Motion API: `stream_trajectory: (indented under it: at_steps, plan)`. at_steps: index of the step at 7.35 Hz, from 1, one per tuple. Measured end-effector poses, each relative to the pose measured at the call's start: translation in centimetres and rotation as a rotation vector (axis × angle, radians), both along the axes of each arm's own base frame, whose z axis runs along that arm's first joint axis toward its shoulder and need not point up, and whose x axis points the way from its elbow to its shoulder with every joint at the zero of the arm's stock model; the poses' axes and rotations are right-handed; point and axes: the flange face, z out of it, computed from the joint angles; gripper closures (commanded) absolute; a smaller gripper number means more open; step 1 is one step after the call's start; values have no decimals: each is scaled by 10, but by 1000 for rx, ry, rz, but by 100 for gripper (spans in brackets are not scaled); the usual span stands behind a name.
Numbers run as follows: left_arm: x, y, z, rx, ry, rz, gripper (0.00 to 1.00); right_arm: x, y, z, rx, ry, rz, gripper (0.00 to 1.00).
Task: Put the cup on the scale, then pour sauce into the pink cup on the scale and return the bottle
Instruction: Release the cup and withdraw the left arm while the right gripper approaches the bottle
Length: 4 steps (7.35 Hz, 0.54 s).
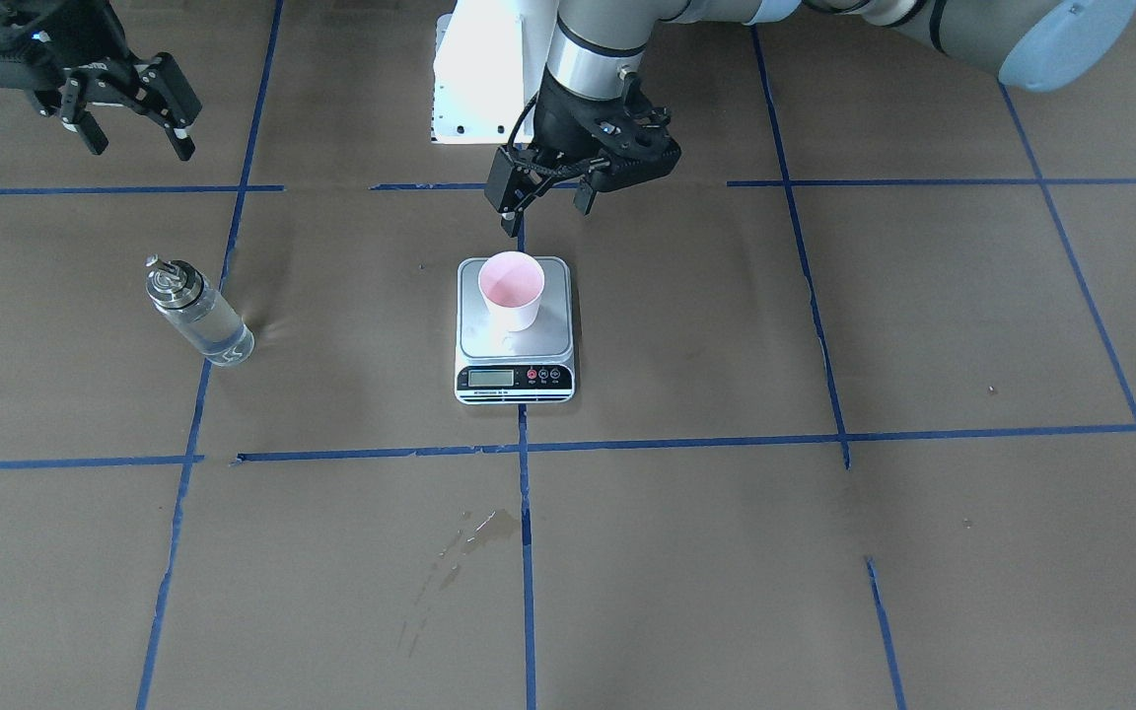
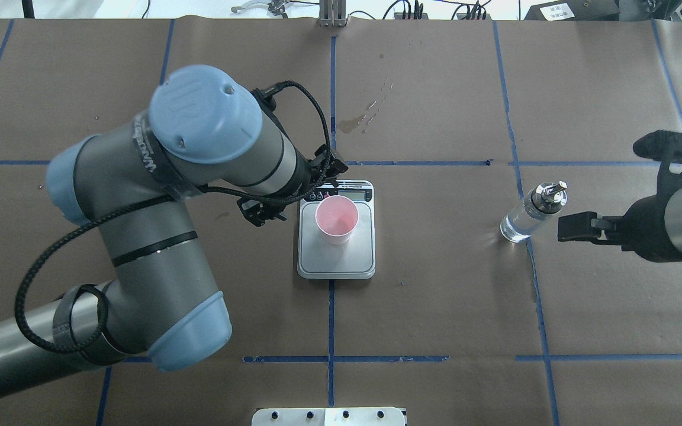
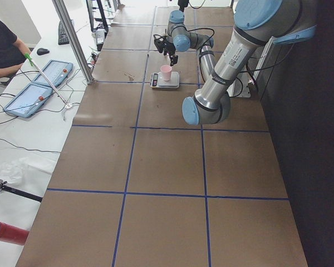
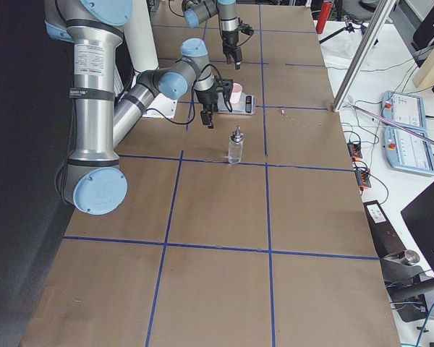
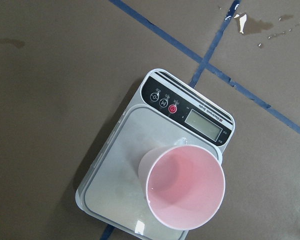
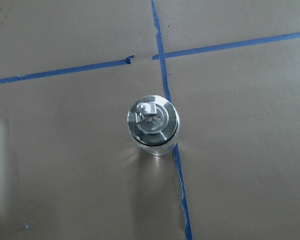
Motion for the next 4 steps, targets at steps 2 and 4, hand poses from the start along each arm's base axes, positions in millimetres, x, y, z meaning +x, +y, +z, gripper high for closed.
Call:
stream_trajectory:
  at_steps: [2,4]
  plan:
    - [-52,-28,18,64,-17,0,0,-29,27,56,126,12,53,0]
    - [-105,-49,47,175,-68,25,0,-45,30,101,222,7,106,0]
